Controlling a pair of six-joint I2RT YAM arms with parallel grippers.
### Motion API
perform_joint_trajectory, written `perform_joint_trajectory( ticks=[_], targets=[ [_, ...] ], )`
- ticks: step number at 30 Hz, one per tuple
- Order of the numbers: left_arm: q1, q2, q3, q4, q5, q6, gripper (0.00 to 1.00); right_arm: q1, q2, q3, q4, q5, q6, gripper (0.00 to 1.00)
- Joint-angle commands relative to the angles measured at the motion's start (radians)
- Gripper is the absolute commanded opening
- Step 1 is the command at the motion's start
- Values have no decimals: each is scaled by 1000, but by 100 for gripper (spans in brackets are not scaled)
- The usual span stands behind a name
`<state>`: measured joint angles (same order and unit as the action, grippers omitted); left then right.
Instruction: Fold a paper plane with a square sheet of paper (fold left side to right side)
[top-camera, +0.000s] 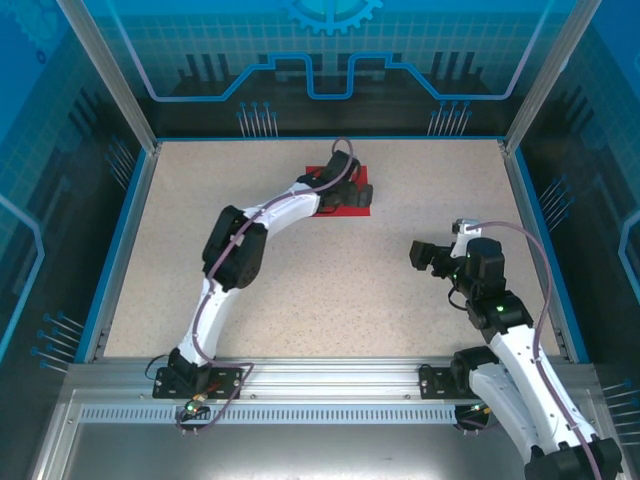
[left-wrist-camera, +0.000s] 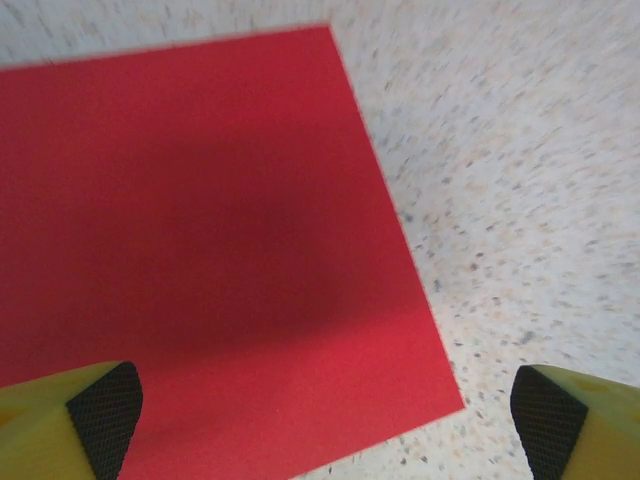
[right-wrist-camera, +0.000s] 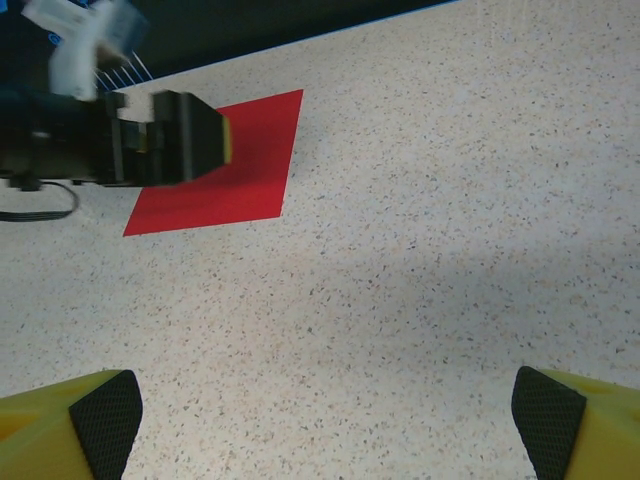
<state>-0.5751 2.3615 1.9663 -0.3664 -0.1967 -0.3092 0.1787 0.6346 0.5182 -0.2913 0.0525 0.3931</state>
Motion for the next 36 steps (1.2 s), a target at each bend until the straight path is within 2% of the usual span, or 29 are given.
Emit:
perform_joint_trajectory(
  ticks=[1,5,10,17,24,36],
  targets=[
    [-1,101,178,-249,-68,-52,99,16,-30,5,-51,16,25,99],
    [-5,187,306,-370,-77,-63,99,18,-44,6,-63,19,28,99],
    [-11,210,303,-432,-113,-86,99,19,-49,14,-70,21,41,99],
    [-20,209,260,-473,-87,-93,99,20,-51,19,-80,24,48,99],
    [-58,108,74,-412,-24,-98,99,19,-54,26,-92,23,56,99],
    [-182,-176,-445,-215,-25,-207,99,22,-22,25,-104,1,76,99]
  ],
)
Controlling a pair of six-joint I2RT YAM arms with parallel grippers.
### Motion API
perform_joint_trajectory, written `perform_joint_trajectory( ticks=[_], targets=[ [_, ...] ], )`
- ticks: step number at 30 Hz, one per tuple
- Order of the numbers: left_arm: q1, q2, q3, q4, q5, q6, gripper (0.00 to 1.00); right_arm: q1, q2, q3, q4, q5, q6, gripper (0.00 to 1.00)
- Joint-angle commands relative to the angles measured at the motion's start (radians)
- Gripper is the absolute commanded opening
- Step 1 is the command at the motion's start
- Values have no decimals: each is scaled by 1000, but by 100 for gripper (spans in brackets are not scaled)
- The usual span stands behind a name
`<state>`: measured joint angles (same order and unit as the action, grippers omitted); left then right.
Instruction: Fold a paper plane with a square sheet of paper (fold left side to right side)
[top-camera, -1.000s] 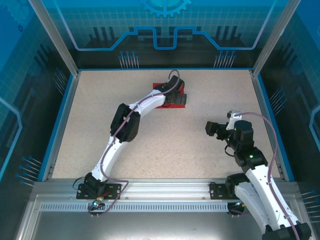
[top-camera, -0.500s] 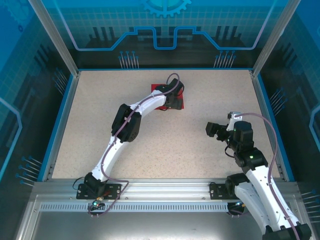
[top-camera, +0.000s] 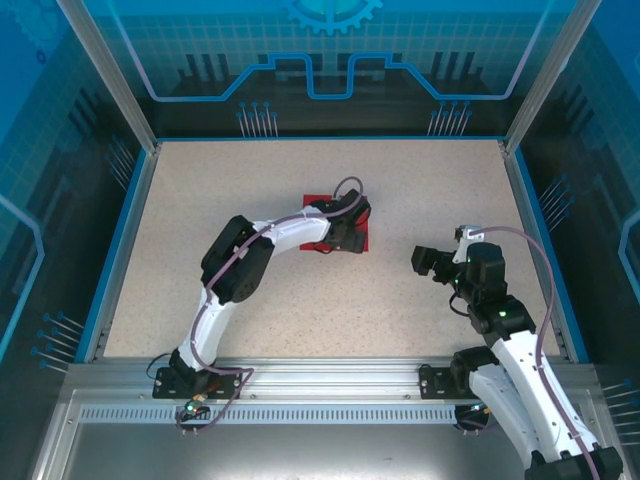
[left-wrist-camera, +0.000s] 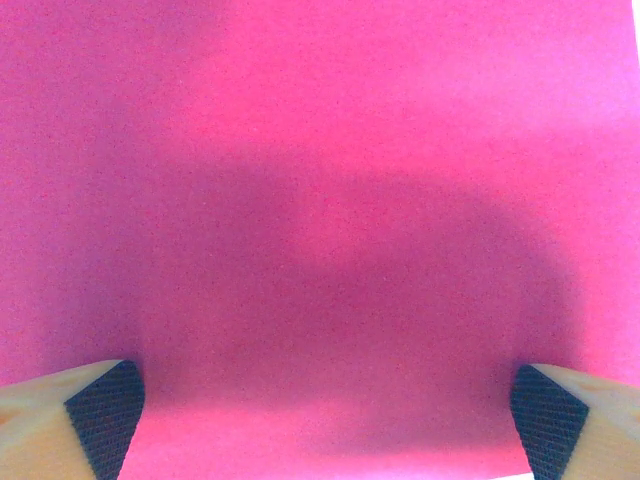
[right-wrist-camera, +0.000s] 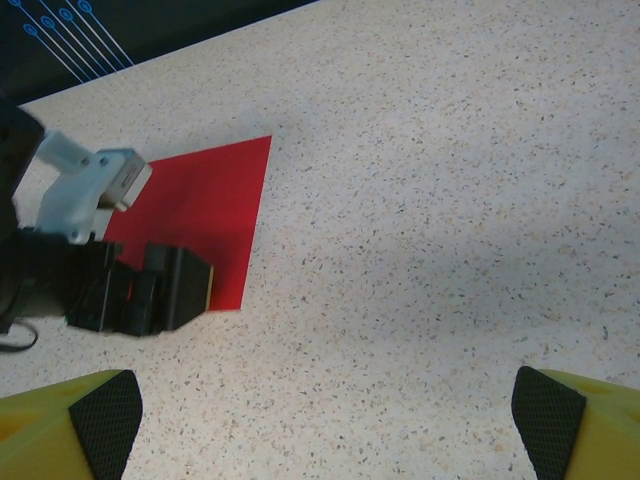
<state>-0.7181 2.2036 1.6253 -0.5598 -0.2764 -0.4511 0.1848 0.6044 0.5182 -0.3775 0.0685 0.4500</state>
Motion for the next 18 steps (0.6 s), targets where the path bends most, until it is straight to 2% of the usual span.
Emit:
perform_joint_trajectory(
  ticks=[1,10,18],
  targets=[
    [-55,-37,-140,-13,50,-81,99,17,13,25,-17,-16,23,99],
    [-159,-177,-274,-10,35,-160,99,25,81,23,-11,-39,52,99],
    [-165,-360,-363,78,72,-167,99,60,246,61,8,-53,48,99]
  ],
)
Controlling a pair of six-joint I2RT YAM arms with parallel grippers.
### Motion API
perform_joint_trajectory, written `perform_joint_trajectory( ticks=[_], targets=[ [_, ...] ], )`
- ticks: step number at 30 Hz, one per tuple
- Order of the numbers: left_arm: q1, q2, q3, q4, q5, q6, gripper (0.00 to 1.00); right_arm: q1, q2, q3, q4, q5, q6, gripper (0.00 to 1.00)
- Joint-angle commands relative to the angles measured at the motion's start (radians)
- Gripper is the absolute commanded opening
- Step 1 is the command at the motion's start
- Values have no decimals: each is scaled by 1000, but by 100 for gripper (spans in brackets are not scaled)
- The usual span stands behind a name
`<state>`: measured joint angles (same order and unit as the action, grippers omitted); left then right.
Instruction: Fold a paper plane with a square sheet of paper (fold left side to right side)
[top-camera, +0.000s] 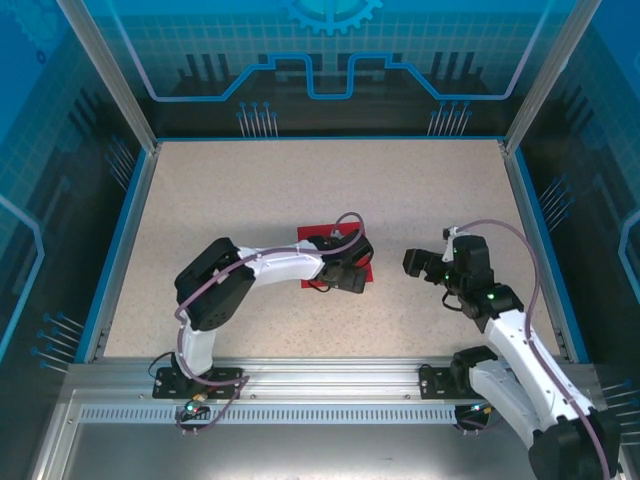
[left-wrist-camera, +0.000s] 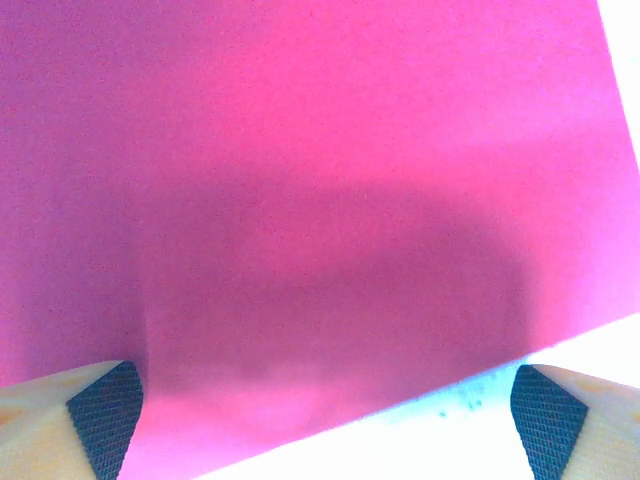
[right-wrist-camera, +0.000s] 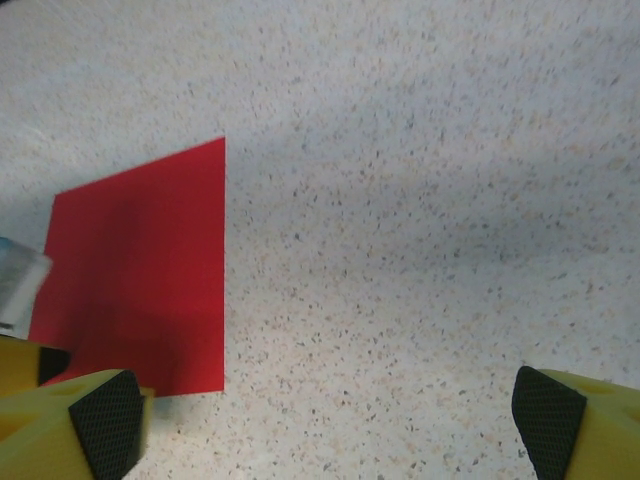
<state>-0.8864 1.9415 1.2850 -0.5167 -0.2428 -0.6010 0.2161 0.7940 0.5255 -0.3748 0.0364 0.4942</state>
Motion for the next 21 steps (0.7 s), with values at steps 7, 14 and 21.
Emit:
perform_joint_trajectory(
  ticks=[7,14,21],
  targets=[
    [123,-279,-202,201,185,-67,96,196,416,239,34,73,-91,99],
    [251,-270,-355,403,360,-167,74,261,782,501,81,91,-103,99],
    [256,-215,-364,375,310,-163,69,278,1035,703,44,74,-93,99]
  ],
)
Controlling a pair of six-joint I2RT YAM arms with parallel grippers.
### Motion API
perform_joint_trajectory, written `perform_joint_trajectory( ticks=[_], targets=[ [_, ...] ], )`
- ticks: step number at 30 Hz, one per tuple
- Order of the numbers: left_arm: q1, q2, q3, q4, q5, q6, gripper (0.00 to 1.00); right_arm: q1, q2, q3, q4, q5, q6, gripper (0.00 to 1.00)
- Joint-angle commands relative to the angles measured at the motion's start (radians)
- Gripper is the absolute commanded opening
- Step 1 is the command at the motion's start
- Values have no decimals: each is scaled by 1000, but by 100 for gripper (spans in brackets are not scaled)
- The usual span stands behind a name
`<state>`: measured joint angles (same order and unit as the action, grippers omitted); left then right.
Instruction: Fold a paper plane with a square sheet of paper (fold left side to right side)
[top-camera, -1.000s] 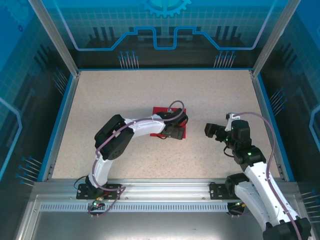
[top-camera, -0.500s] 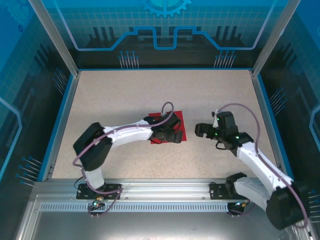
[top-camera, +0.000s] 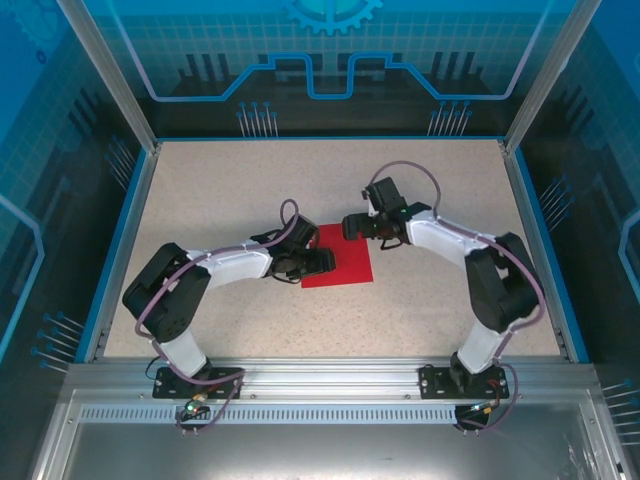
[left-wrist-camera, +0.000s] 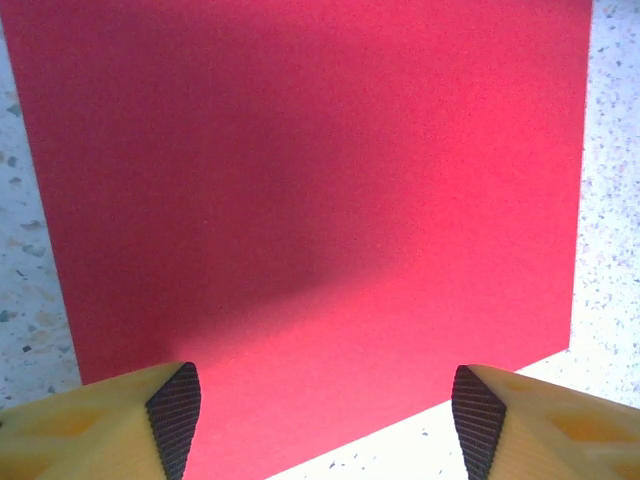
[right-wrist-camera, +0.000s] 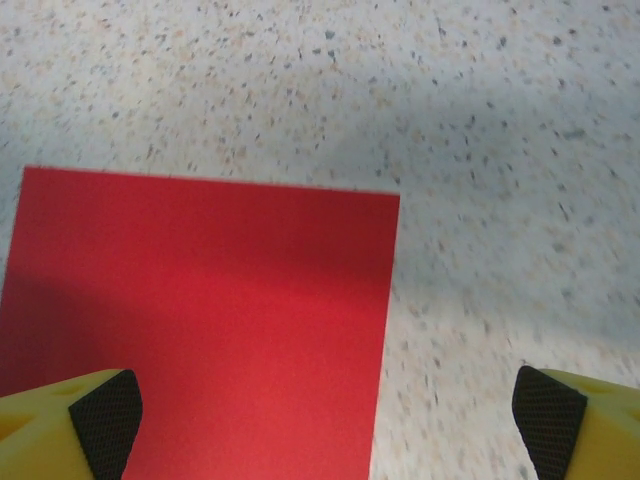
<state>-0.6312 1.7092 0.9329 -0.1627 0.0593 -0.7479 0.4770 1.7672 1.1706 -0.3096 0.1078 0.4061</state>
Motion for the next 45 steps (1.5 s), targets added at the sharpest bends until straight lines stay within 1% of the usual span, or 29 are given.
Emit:
perform_joint_trajectory(
  ticks=[1,6,14,23,25,28,34,37,41,45],
  targets=[
    [0,19,-15,19,1,-16,69,18,88,76,-28,-1,0,99],
    [-1,52,-31,10,-20,-14,64,38,183,137,-61,-24,8,99],
    [-2,87,-54,27,-24,-19,57,72,222,95,-63,-63,50,99],
    [-2,91,-54,31,-23,-19,56,105,163,2,-24,-133,82,99],
    [-2,85,-63,43,-21,-21,55,110,141,-16,-21,-137,80,97],
    [-1,68,-80,72,-15,-24,54,111,114,-39,-16,-151,68,89],
    [-1,23,-89,120,19,-2,54,110,67,-67,-30,-211,39,67],
    [-1,-24,-91,125,32,24,56,104,43,-82,-20,-248,32,55],
    [16,-136,-119,123,42,61,62,85,-16,-129,40,-319,39,42],
    [59,-284,-173,133,75,90,67,58,-86,-181,103,-413,38,34]
  ],
)
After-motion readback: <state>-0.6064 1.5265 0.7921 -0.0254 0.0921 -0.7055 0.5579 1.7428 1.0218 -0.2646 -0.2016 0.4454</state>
